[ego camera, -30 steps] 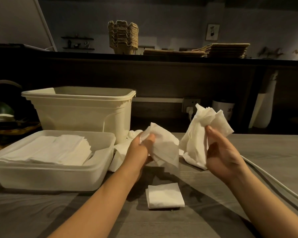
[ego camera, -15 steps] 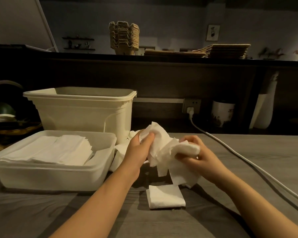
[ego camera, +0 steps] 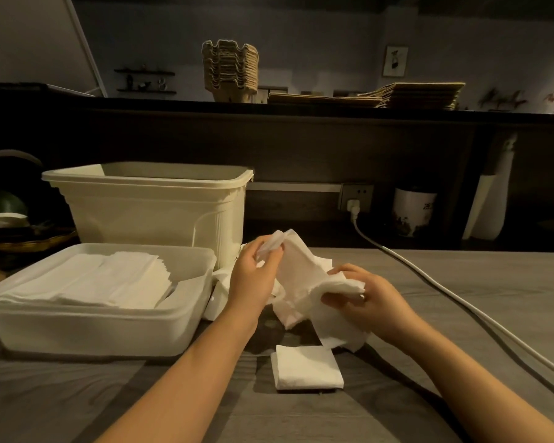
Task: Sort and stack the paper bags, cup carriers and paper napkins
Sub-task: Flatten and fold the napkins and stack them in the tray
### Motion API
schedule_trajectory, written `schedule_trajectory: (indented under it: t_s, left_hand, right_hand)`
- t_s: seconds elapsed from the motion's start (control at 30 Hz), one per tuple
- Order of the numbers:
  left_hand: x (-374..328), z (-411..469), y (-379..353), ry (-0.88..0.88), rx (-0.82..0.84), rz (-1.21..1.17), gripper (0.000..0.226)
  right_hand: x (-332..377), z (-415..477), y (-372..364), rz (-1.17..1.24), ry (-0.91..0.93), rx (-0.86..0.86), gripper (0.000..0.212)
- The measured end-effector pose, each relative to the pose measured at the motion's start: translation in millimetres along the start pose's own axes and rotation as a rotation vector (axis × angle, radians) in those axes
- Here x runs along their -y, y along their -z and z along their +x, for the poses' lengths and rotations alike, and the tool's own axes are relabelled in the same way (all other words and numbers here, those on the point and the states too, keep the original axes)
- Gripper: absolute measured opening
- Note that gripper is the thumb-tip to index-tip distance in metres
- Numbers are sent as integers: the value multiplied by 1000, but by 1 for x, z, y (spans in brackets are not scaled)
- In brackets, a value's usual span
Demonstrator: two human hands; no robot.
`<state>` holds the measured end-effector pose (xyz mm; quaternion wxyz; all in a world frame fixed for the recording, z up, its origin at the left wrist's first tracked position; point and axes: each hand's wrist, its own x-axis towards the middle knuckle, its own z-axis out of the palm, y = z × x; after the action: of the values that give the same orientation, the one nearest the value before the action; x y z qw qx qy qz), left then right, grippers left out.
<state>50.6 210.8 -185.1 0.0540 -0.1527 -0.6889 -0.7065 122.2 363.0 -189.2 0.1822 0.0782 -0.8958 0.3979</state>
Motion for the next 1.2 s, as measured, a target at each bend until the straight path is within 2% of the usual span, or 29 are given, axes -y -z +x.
schedule_trajectory:
  t_s: [0.1, 0.2, 0.27, 0.33, 0.43, 0.53, 0.67, 0.73, 0.97, 1.07, 1.2]
  left_hand:
    - [-4, 0, 1, -26, -46, -132, 12]
    - [-10, -6, 2, -28, 56, -296, 10]
    - [-13, -9, 4, 6, 161, -468, 31]
    - [-14, -9, 8, 28, 225, -525, 53]
    - [-13, -9, 5, -32, 314, -333, 61]
    - [-10, -9, 0, -118, 330, -148, 34]
    - [-3, -6, -4, -180, 313, -16, 14]
    - [-2, -6, -5, -217, 304, 45, 14]
    - [-3, -7, -4, -70, 297, 7, 20]
    - [-3, -6, -4, 13, 349, 13, 16]
    - [-3, -5, -5, 50, 332, 22, 10]
  right_hand:
    - [0, 2, -1, -60, -13, 2, 19]
    - [-2, 2, 0, -59, 17, -78, 18]
    - [-3, 1, 1, 32, 70, -198, 24]
    - [-3, 0, 4, 108, 144, -313, 31]
    - [-6, 0, 5, 117, 222, -372, 30]
    - [-10, 2, 3, -2, 295, -384, 19]
    - [-13, 4, 3, -44, 368, -360, 14]
    - [-11, 3, 3, -18, 379, -355, 17]
    - [-13, 3, 4, -142, 444, -334, 25]
    - [-13, 4, 4, -150, 457, -325, 26]
    - [-15, 5, 4, -173, 443, -322, 23]
